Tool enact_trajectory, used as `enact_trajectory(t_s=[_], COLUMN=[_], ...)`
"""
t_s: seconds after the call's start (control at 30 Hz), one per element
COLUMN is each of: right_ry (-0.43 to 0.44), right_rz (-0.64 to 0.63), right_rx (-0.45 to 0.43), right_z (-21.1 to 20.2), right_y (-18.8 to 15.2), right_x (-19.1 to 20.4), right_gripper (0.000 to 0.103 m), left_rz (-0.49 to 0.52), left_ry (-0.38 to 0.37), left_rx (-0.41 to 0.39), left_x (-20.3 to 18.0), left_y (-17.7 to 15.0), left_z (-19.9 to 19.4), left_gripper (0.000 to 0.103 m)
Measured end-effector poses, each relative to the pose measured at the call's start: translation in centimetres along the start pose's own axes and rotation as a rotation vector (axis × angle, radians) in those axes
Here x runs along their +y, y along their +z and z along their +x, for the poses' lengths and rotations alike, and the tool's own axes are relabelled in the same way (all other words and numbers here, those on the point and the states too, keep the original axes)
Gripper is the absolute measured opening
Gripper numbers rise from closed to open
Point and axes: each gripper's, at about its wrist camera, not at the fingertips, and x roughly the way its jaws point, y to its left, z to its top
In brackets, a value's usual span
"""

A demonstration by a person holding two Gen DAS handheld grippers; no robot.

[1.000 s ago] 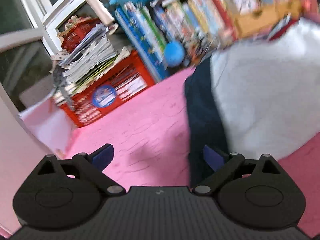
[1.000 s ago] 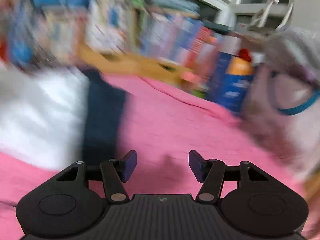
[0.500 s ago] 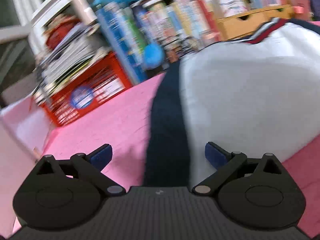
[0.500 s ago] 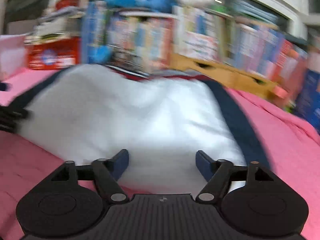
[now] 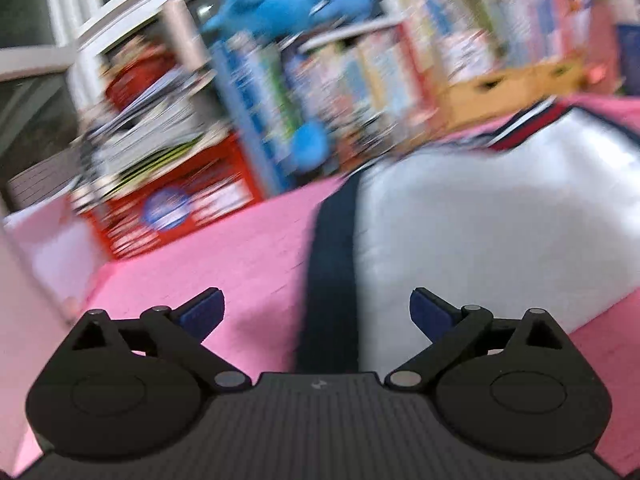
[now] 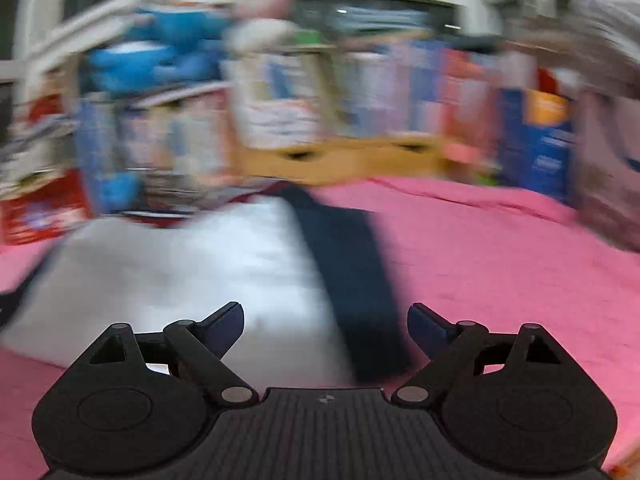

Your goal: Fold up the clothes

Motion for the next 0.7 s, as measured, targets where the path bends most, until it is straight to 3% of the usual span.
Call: enact_trajectory(t_s=[0.07, 0.2, 0.3, 0.4, 0.6, 0.7], right_ry=[0.062, 0.096, 0.04, 0.078, 0.076, 0.076], right_rz=[-0.054, -0.135, -0.155, -0.119, -0.124, -0.116], right_rx=[0.0, 0.072, 0.118, 0.188, 0.195, 0.194], right_z=[0.7, 3.1, 3.9, 4.5, 4.6, 4.7], right_y=[0.3, -0.3, -1.3, -1.2, -1.4, -1.4], right_x=[3.2, 8.0, 8.8, 8.1, 7.5, 7.2], right_gripper=[0.09, 0.093, 0.095, 0.096, 0.096, 0.097], left_rz=[0.019, 0.1, 0.12, 0.125, 0.159, 0.146], left_ry=[-0.072, -0.119, -0.155, -0.203, -0.286, -0.27], left_rx=[-0.028, -0.044, -0.023, -0.001, 0.041, 0.114], left_x=[-2.1, -5.3, -6.5, -7.4, -9.5, -9.7], left_y=[1.1, 1.8, 2.0, 2.2, 3.0, 3.3], left_z=[-0.5, -0.2, 0.6, 1.4, 3.3, 5.5], left_gripper=[0.101, 0.101, 0.101, 0.101, 0.101, 0.103])
